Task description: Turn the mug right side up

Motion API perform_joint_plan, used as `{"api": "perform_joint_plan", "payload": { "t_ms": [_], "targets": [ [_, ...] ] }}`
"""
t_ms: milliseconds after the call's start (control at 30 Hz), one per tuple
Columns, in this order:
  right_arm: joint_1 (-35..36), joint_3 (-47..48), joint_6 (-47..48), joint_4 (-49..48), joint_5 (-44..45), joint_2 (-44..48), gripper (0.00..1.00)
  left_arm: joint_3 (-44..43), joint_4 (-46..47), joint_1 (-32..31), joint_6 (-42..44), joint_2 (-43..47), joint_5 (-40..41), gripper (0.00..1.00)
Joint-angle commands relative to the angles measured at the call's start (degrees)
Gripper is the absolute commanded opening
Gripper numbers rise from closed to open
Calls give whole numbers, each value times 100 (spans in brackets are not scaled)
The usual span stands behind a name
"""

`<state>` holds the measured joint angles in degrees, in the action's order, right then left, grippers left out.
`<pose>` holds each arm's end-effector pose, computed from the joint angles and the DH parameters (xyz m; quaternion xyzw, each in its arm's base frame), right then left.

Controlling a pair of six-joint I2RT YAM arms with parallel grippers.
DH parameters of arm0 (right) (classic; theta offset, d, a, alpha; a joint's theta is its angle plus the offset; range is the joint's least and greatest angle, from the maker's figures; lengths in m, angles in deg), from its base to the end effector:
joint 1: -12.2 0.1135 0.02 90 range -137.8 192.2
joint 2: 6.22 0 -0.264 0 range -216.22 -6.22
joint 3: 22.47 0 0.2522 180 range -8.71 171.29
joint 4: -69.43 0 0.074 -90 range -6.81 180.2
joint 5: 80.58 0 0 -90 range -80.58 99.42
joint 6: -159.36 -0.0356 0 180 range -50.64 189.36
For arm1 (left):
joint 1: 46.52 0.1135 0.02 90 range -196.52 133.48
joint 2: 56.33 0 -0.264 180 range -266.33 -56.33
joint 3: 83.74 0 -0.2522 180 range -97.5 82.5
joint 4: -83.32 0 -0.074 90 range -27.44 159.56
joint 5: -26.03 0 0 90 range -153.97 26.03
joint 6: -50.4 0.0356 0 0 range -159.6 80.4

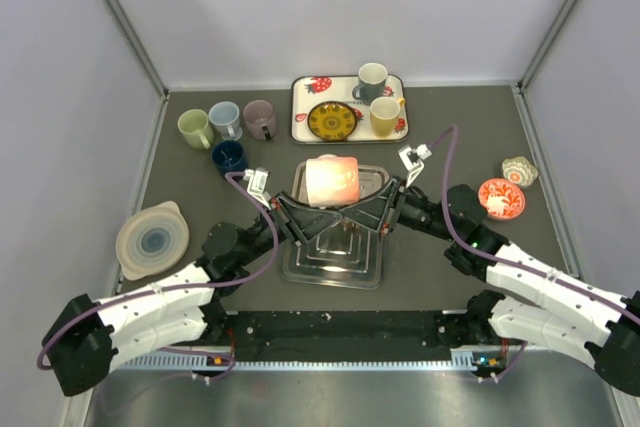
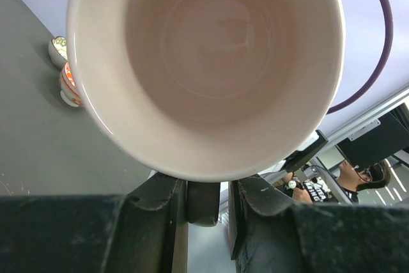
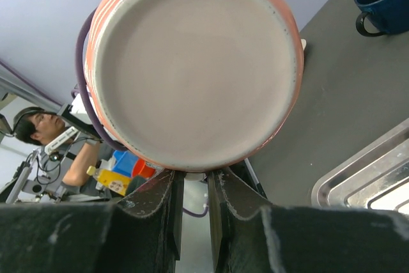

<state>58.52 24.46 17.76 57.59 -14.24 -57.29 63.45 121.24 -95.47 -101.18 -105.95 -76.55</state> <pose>0.1356 0.1627 0.3149 -0.1245 0.6505 0.6445 0.3822 0.1201 -0.1498 0.2808 0.0280 0.5687 -0.7089 0.4161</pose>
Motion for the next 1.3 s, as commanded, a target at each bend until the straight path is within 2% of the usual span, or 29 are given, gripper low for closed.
{"api": "perform_joint_plan", "payload": {
  "t_ms": [0, 233, 333, 400, 467, 800, 867, 900, 933, 1000, 1267],
  "targets": [
    [-80, 181, 185, -102, -253, 220, 0, -178, 211, 210, 489, 269, 450, 4],
    [-71, 181, 9, -374, -332, 220, 0, -11, 369, 202, 366, 339, 484, 31],
    [-80, 146, -88, -541, -350, 220, 0, 41, 431, 202, 331, 348, 511, 37],
    [-71, 120, -175, -621, -350, 211, 0, 112, 413, 202, 278, 383, 563, 46],
    [-80, 111, -237, -770, -359, 211, 0, 190, 422, 210, 208, 418, 642, 51],
    [-80, 155, -334, -946, -561, 62, 0, 138, 500, 210, 147, 243, 520, 48],
    [-80, 137, -351, -964, -613, 36, 0, 77, 685, 210, 94, 76, 450, 41],
    [-71, 129, -343, -955, -622, 27, 0, 42, 738, 202, 85, 6, 354, 29],
    [-71, 129, -334, -938, -631, 27, 0, -19, 773, 210, 41, -116, 318, 24],
    [-80, 129, -308, -876, -657, 18, 0, -90, 817, 202, 6, -214, 186, 22],
    [-80, 111, -299, -876, -737, 0, 0, -266, 923, 202, -91, -487, -8, 42]
  ]
}}
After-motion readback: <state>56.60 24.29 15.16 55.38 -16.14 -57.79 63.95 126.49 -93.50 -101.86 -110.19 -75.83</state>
